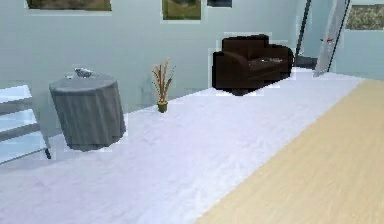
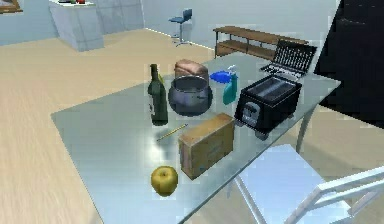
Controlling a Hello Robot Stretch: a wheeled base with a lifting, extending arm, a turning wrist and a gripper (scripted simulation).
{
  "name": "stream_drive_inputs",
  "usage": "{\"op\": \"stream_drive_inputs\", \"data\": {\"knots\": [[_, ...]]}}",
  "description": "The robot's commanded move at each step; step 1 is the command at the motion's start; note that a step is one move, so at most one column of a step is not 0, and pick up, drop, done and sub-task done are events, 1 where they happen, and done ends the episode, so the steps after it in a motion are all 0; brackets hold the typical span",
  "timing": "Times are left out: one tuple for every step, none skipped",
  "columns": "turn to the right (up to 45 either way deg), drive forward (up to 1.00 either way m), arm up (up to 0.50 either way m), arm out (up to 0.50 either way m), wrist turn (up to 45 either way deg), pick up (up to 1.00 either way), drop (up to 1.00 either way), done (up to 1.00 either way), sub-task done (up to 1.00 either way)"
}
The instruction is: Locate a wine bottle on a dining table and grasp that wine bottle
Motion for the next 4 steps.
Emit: {"op": "stream_drive_inputs", "data": {"knots": [[0.0,0.20,0.00,0.00,0.0,0.00,0.00,0.00,0.00],[45.0,0.00,0.00,0.00,0.0,0.00,0.00,0.00,0.00],[0.0,1.00,0.00,0.00,0.0,0.00,0.00,0.00,0.00],[12.0,0.00,0.00,0.00,0.0,0.00,0.00,0.00,0.00]]}}
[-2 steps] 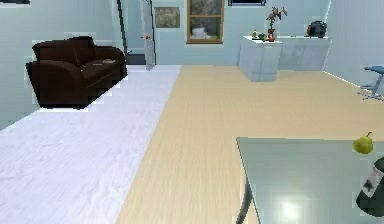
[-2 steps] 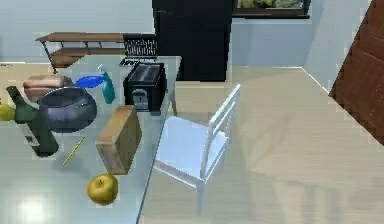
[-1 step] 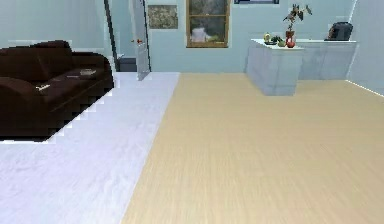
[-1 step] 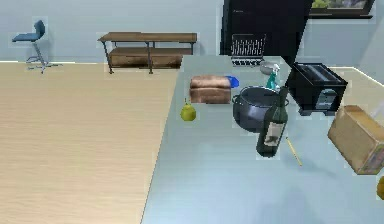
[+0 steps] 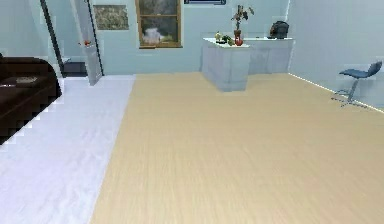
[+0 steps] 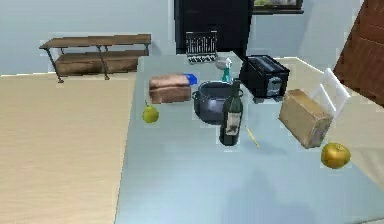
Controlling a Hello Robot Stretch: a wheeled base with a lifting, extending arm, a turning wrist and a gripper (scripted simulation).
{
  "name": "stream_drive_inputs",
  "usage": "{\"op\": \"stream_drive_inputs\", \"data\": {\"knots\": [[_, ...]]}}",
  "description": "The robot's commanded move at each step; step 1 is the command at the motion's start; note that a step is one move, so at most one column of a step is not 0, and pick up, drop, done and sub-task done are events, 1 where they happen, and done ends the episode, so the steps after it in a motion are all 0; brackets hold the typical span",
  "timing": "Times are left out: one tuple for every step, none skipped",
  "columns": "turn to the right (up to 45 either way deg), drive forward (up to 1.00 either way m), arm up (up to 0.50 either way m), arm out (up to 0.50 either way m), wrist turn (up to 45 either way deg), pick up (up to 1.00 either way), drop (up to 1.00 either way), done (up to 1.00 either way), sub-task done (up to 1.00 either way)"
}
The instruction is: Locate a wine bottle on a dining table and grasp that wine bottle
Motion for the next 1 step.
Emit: {"op": "stream_drive_inputs", "data": {"knots": [[0.0,0.20,0.00,0.00,0.0,0.00,0.00,0.00,0.00]]}}
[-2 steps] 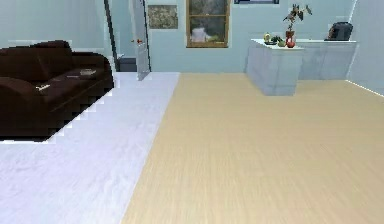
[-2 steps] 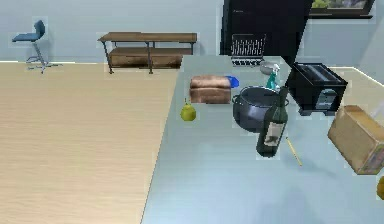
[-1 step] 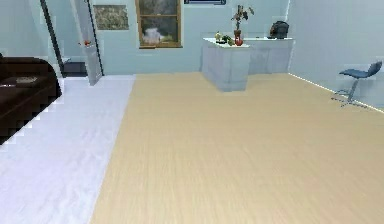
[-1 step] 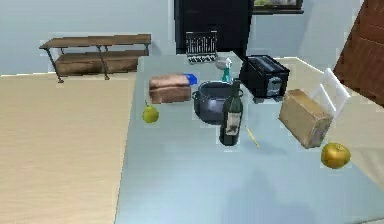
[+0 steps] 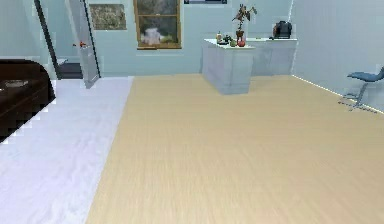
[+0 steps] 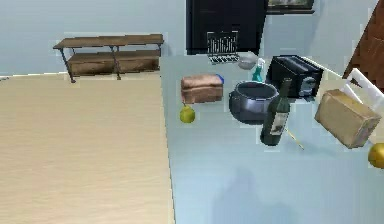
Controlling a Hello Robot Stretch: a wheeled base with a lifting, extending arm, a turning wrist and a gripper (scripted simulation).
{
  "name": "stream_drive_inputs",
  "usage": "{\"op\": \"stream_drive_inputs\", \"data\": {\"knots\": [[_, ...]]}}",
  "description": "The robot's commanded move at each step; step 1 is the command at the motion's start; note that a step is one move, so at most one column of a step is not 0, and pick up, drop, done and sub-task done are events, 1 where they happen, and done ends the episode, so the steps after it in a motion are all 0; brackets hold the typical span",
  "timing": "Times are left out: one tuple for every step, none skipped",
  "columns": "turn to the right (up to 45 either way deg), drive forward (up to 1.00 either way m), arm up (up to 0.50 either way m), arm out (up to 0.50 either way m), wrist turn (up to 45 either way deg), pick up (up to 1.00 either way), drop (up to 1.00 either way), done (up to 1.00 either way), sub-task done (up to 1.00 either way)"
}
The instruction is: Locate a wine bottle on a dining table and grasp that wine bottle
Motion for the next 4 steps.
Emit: {"op": "stream_drive_inputs", "data": {"knots": [[33.0,0.00,0.00,0.00,0.0,0.00,0.00,0.00,0.00],[0.0,0.20,0.00,0.00,0.0,0.00,0.00,0.00,0.00],[45.0,0.00,0.00,0.00,0.0,0.00,0.00,0.00,0.00],[0.0,1.00,0.00,0.00,0.0,0.00,0.00,0.00,0.00]]}}
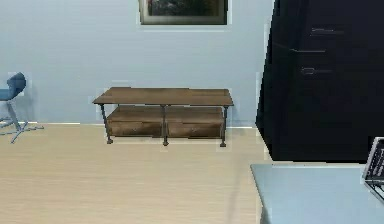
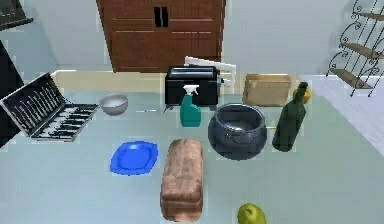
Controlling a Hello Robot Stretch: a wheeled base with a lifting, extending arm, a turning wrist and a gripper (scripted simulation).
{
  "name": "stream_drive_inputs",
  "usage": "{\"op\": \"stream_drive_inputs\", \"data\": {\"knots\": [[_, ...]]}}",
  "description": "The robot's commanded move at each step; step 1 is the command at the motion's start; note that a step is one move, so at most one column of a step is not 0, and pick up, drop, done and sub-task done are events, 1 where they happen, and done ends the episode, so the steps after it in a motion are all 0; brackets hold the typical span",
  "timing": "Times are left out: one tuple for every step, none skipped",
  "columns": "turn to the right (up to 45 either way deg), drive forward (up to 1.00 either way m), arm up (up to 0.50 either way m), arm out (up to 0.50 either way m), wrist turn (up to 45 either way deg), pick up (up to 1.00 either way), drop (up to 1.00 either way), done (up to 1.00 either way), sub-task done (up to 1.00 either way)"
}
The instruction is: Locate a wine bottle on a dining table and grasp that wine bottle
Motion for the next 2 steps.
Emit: {"op": "stream_drive_inputs", "data": {"knots": [[27.0,0.00,0.00,0.00,0.0,0.00,0.00,0.00,0.00],[0.0,0.00,0.50,0.00,0.0,0.00,0.00,0.00,0.00]]}}
